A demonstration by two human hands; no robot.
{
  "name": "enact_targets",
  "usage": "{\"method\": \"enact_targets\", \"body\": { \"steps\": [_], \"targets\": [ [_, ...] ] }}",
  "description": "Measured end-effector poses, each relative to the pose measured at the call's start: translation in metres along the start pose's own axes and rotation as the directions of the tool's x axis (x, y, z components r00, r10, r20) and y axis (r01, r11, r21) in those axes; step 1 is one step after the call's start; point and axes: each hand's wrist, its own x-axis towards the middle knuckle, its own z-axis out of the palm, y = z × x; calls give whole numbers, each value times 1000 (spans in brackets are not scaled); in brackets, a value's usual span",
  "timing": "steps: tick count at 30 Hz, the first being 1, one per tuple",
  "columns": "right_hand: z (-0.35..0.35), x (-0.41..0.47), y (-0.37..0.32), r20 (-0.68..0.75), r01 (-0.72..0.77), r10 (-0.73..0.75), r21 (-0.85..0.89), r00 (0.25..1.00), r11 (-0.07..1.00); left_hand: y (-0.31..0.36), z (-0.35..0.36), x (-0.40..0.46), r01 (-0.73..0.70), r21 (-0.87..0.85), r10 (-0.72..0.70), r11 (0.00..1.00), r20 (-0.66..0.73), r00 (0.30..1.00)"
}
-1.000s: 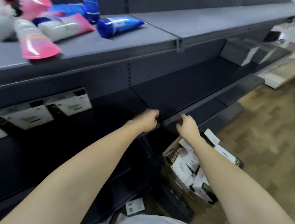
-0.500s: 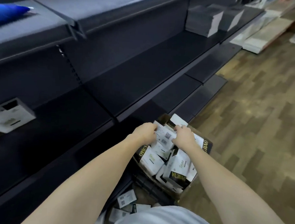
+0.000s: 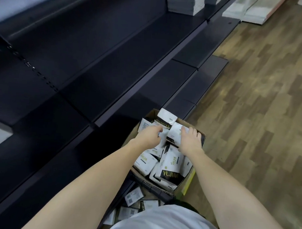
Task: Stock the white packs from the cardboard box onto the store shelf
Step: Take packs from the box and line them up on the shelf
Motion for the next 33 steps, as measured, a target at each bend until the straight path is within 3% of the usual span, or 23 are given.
{"method": "enact_targets", "body": {
  "steps": [8, 16, 19, 23, 28, 33],
  "targets": [
    [-8, -5, -12, 90, -69, 80, -123, 993, 990, -7, -13, -4, 59, 37, -59, 998, 0, 998],
    [-60, -9, -12, 332, 16, -99, 245, 938, 969, -35, -39, -18, 94, -4, -94, 996, -6, 996],
    [-86, -10, -7, 412, 71, -163, 230, 896, 971, -46, -50, -20, 85, -59, -87, 995, -30, 996],
    [-107, -12, -12, 404, 145, -221, 209, 888, 967, -54, -64, -26, 98, -172, -110, 980, -61, 992],
    [-123, -20, -35, 330, 233, -311, 256, 891, 938, -57, -72, -29, 105, -178, -117, 979, -60, 991],
    [-135, -28, -70, 269, 363, -461, 345, 846, 866, -61, -74, -33, 157, -198, -162, 968, -8, 987]
  ]
}}
